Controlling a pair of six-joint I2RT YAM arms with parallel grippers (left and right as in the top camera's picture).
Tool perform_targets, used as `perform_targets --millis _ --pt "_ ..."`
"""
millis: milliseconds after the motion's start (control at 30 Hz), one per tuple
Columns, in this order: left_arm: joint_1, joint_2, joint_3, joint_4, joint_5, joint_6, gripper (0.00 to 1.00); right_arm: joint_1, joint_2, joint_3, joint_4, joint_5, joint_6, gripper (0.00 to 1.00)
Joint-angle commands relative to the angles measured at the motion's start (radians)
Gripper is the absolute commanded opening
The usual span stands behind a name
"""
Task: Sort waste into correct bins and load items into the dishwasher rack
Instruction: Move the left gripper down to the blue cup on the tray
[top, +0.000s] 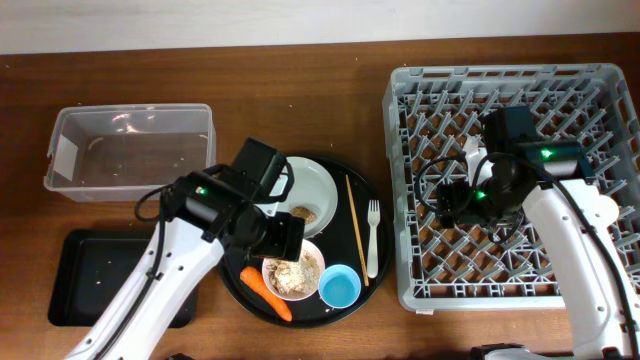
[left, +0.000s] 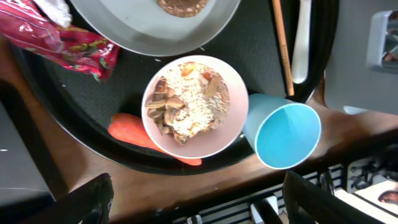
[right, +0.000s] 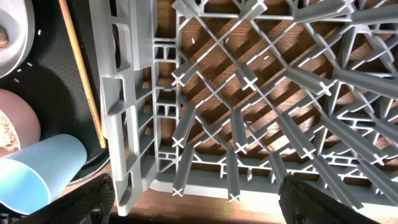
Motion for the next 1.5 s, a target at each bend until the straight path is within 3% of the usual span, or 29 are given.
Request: perform_targets --millis 0,100,167,267,400,433,733,1000,1167,1200,1467 --pt "-0.019 -0.003 0.001 0.006 0.019 -0.031 0.87 -0.005 -0.011 0.019 -0.001 0.096 0.056 0.88" --pt "-0.021 -0.003 0.001 0.006 0.021 -0.031 0.87 -0.005 -0.014 0.019 -0.007 0.327 0.271 0.90" --pt "-0.021 -0.003 0.001 0.006 0.021 -0.031 0.87 -0.005 -0.016 0.019 -0.003 0.383 0.316 0.93" --pt "-0.021 -0.003 0.001 0.010 0.021 -0.031 0.87 -0.005 -0.017 0.019 0.012 0.382 0.316 0.98" --pt "-0.021 -0.003 -0.007 0.016 0.035 -0.031 0.87 -0.021 -0.017 0.019 0.022 0.351 0.295 0.98" --pt "-0.021 -0.003 -0.018 0.029 0.049 -0.031 0.91 -0.038 -0.017 0.019 0.028 0.316 0.272 0.98" --pt "-0.022 -0.003 -0.180 0.193 0.208 -0.031 0.92 -0.200 -0.017 0.019 0.046 0.065 0.119 0.98" --pt "-0.132 -0.003 -0.228 0.333 0.215 -0.030 0.92 -0.200 -0.016 0.019 0.045 0.064 0.119 0.98" --pt "-0.195 -0.001 -0.235 0.317 0.116 -0.031 0.90 -0.200 -0.015 0.019 0.044 0.064 0.119 0.98" --pt "-0.202 -0.001 -0.243 0.313 0.094 -0.035 0.84 -0.200 -0.015 0.019 0.044 0.064 0.119 0.98" --pt "-0.202 0.003 -0.336 0.361 0.073 -0.057 0.75 -0.200 -0.015 0.019 0.040 0.064 0.119 0.98"
